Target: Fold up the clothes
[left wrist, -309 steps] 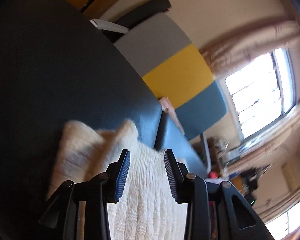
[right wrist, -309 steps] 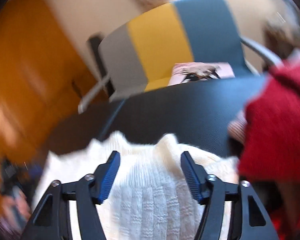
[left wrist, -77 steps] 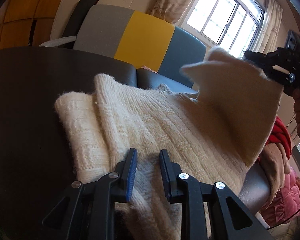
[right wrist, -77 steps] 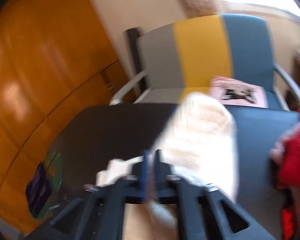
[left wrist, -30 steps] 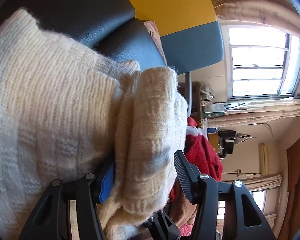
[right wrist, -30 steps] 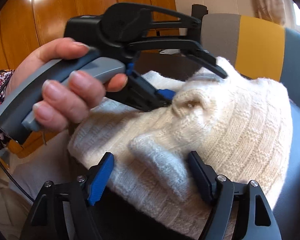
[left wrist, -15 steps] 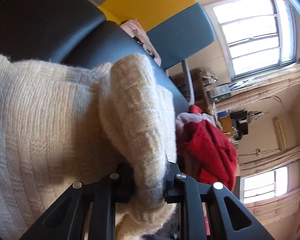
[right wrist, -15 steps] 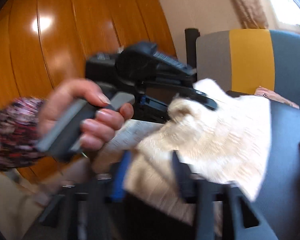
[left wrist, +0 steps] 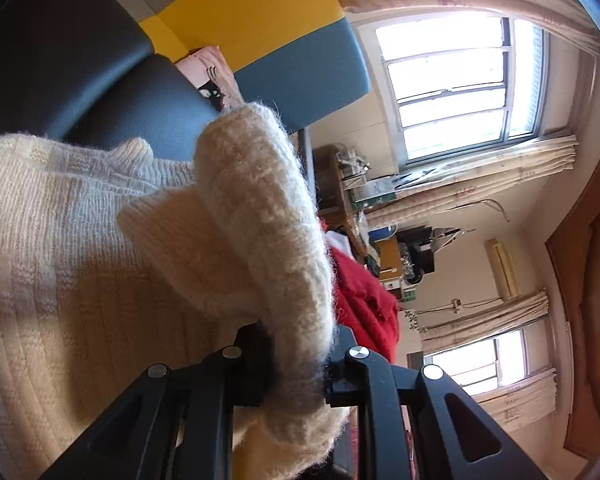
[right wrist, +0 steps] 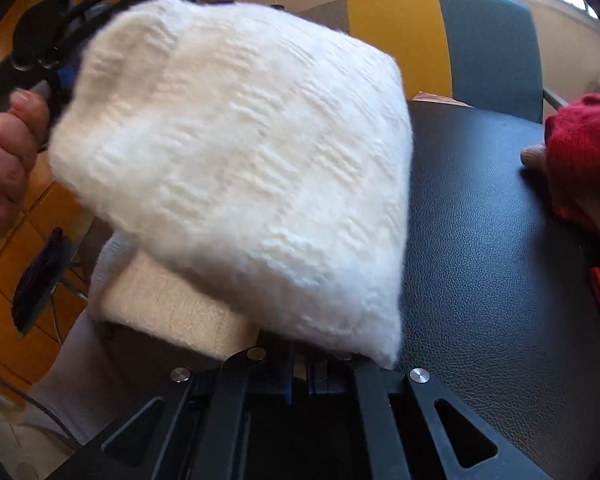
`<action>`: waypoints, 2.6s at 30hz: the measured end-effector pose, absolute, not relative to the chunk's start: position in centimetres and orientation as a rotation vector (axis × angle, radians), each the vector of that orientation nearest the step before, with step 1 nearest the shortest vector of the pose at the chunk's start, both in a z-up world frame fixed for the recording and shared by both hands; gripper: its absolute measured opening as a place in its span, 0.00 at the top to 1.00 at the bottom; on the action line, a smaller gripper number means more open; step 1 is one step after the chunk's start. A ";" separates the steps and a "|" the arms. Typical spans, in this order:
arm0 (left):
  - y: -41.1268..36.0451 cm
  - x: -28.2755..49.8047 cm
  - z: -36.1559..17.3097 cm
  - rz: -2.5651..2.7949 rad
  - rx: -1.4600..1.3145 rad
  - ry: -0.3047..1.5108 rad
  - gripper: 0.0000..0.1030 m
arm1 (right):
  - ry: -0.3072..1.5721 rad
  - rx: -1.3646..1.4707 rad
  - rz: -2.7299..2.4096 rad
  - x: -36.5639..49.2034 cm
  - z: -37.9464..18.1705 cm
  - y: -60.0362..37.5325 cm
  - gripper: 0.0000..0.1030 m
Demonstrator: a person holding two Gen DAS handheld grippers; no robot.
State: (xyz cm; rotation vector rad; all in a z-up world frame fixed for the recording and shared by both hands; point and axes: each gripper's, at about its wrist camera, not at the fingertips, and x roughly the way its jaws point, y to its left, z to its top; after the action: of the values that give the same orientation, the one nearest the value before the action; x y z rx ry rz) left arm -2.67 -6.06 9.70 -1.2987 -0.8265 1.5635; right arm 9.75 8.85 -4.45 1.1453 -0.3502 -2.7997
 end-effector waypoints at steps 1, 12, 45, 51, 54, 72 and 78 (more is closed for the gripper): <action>-6.7 -2.5 9.8 1.559 -1.296 -0.843 0.83 | -0.323 1.160 -2.806 9.8 -4.3 8.6 0.97; -17.3 -0.8 10.3 1.673 -1.252 -0.888 0.84 | 0.287 1.263 -2.811 9.7 -4.2 3.4 0.94; -27.1 -2.1 -2.0 1.837 -1.244 -1.000 0.80 | 0.066 1.113 -2.521 16.3 0.4 2.4 0.70; -27.1 -2.2 -2.8 1.820 -1.233 -1.022 0.79 | -0.268 1.020 -2.635 13.7 3.4 2.2 0.67; -26.1 -2.2 -2.7 1.848 -1.221 -0.978 0.79 | -0.293 1.041 -2.674 7.2 2.5 2.8 0.73; -28.0 2.1 6.4 2.160 -1.042 -0.706 0.76 | -0.043 1.095 -2.488 4.1 -1.3 -4.4 0.75; -21.6 5.1 5.4 2.154 -1.157 -0.292 0.78 | -0.117 1.099 -2.476 4.3 -1.8 -3.8 0.75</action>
State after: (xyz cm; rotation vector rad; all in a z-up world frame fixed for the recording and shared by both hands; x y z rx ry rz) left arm 5.07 -21.57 5.36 -1.1574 -0.2921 2.1545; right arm 4.32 -3.84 -1.80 1.0987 -0.1172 -2.4759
